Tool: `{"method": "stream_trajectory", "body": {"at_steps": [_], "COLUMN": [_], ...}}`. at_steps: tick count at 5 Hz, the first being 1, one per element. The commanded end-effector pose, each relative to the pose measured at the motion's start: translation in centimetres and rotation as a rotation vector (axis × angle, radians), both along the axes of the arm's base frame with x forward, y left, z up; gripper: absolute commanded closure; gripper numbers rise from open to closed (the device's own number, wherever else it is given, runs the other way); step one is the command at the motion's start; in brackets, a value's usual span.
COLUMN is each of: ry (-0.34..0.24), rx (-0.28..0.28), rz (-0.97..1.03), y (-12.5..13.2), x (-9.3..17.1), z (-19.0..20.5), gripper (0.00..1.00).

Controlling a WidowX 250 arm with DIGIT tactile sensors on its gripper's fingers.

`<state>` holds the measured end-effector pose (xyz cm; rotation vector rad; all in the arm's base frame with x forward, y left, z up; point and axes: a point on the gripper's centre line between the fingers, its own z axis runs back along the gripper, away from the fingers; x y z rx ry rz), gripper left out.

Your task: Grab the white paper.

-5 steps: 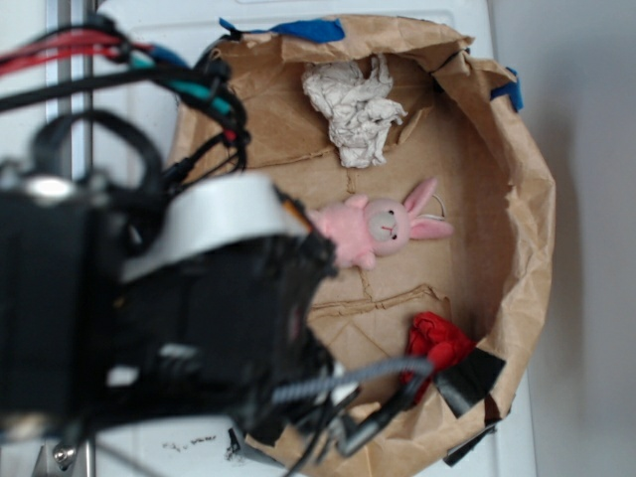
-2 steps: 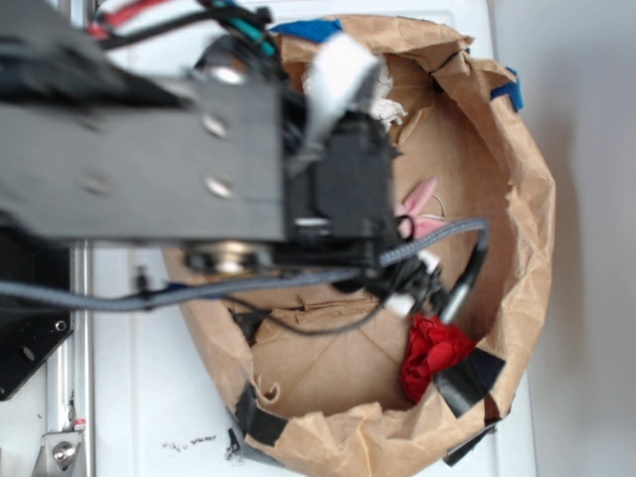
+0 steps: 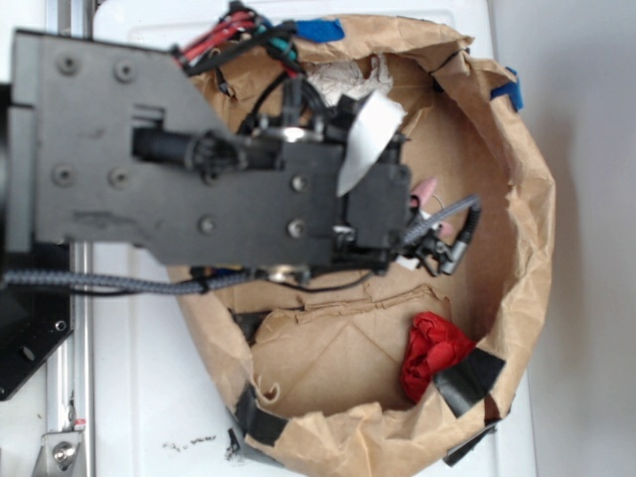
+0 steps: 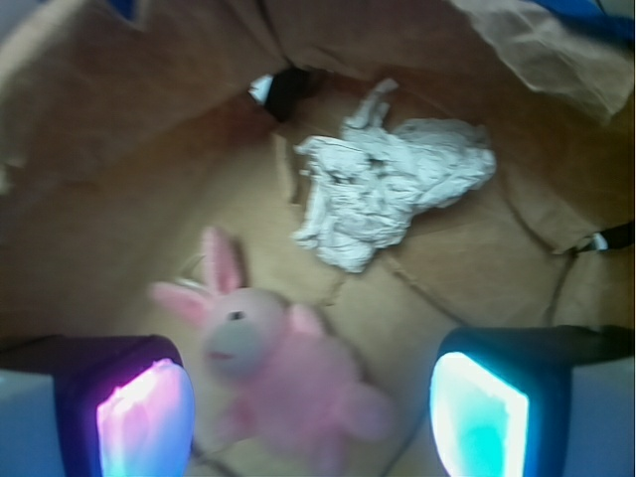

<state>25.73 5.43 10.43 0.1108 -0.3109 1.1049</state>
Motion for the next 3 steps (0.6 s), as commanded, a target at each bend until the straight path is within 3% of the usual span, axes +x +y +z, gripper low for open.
{"method": "stream_trajectory", "body": {"at_steps": [1, 3], "ry": [-0.045, -0.03], "rx": [0.099, 0.075], "rz": [0.055, 0.047], "y": [4.54, 4.58], "x": [-0.33, 0.21], "z": [0.14, 0.13], "gripper": [0.0, 0.0]}}
